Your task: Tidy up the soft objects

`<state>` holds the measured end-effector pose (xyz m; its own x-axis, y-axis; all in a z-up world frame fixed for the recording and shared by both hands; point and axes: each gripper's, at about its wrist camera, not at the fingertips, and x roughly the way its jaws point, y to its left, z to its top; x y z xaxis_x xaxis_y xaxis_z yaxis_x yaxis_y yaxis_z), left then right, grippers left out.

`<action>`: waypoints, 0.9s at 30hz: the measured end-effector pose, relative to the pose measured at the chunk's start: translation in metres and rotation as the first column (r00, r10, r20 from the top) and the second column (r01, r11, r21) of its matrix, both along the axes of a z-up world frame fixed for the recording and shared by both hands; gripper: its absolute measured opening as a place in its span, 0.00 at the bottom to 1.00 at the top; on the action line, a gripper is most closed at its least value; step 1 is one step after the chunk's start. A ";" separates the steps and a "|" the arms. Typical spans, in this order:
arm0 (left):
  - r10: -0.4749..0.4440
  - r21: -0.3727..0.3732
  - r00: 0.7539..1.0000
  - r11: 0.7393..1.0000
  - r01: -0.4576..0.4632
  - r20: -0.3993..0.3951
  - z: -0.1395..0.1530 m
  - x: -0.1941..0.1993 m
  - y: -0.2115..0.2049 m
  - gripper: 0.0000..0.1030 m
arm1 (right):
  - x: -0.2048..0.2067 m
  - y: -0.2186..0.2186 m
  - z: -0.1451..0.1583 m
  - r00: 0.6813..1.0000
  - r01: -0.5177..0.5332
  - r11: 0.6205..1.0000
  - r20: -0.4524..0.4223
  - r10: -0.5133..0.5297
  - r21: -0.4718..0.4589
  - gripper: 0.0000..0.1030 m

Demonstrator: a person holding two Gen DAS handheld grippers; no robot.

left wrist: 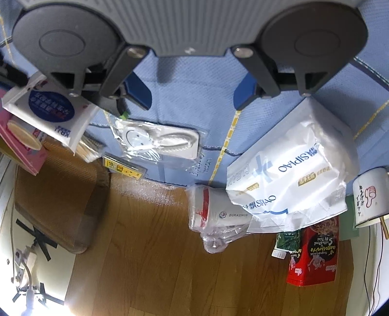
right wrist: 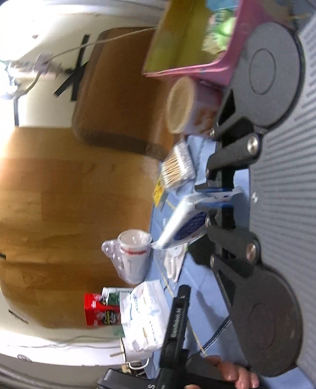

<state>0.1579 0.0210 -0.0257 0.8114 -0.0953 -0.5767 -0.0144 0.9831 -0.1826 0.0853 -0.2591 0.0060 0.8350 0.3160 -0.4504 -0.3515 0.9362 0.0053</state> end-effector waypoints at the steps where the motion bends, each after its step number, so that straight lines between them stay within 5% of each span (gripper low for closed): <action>1: 0.002 0.008 1.000 1.000 -0.002 -0.002 0.000 -0.001 -0.001 0.75 | -0.001 -0.003 -0.004 1.000 0.006 1.000 -0.020 -0.006 0.023 0.29; 6: 0.007 0.031 1.000 0.999 -0.007 -0.007 0.000 0.001 -0.003 0.75 | 0.000 -0.015 -0.004 0.999 0.014 0.993 -0.035 -0.010 0.118 0.51; 12: 0.041 0.064 0.999 0.997 -0.040 -0.017 -0.001 0.003 -0.005 0.78 | 0.003 -0.021 -0.005 0.998 -0.003 0.984 -0.058 0.014 0.180 0.63; 27: 0.080 0.150 0.996 0.986 -0.074 -0.034 -0.003 0.005 -0.013 0.79 | 0.000 -0.027 -0.004 0.999 -0.030 0.977 -0.037 0.039 0.210 0.70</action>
